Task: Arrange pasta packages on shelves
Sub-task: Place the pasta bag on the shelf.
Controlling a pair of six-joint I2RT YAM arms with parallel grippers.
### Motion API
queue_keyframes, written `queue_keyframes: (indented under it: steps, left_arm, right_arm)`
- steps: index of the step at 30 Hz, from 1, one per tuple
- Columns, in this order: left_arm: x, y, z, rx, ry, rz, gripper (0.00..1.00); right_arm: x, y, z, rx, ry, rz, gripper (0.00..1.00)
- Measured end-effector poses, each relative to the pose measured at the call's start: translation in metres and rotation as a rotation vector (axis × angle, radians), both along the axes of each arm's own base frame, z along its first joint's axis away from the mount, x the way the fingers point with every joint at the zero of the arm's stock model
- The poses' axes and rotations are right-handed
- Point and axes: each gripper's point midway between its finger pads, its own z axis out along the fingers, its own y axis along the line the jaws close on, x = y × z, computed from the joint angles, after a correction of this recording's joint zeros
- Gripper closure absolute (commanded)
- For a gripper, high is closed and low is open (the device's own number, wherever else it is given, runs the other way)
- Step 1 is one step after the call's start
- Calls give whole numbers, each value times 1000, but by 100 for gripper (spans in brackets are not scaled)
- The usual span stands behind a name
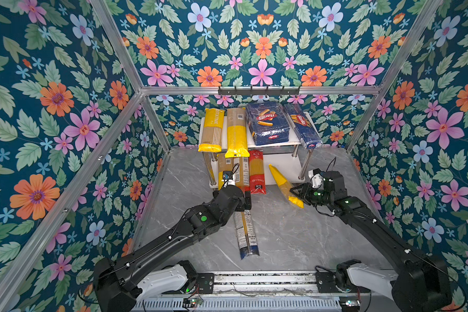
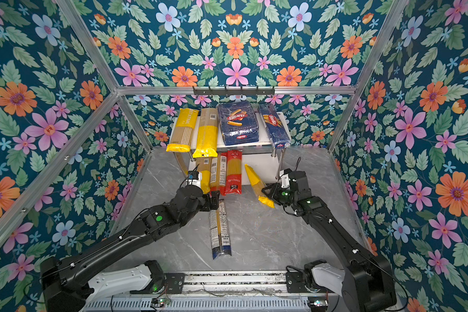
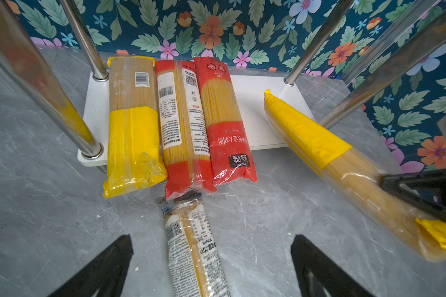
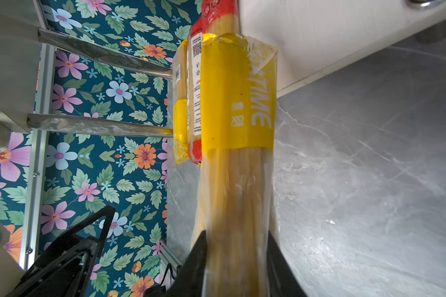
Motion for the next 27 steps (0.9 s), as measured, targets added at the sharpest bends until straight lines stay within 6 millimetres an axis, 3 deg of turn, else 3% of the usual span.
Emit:
queue_keyframes:
  steps: [5, 19, 25, 27]
  left_arm:
    - [6, -1, 2, 46, -14, 2, 0]
    - [5, 15, 18, 75, -88, 25, 0]
    - [0, 27, 23, 72, -115, 42, 0]
    - [-1, 31, 23, 70, -121, 49, 0]
  right_arm:
    - [27, 4, -3, -52, -23, 8, 100]
    - [124, 20, -56, -178, -68, 22, 100]
    - [133, 21, -70, -209, -45, 14, 100]
    - [132, 23, -75, -222, -37, 14, 89]
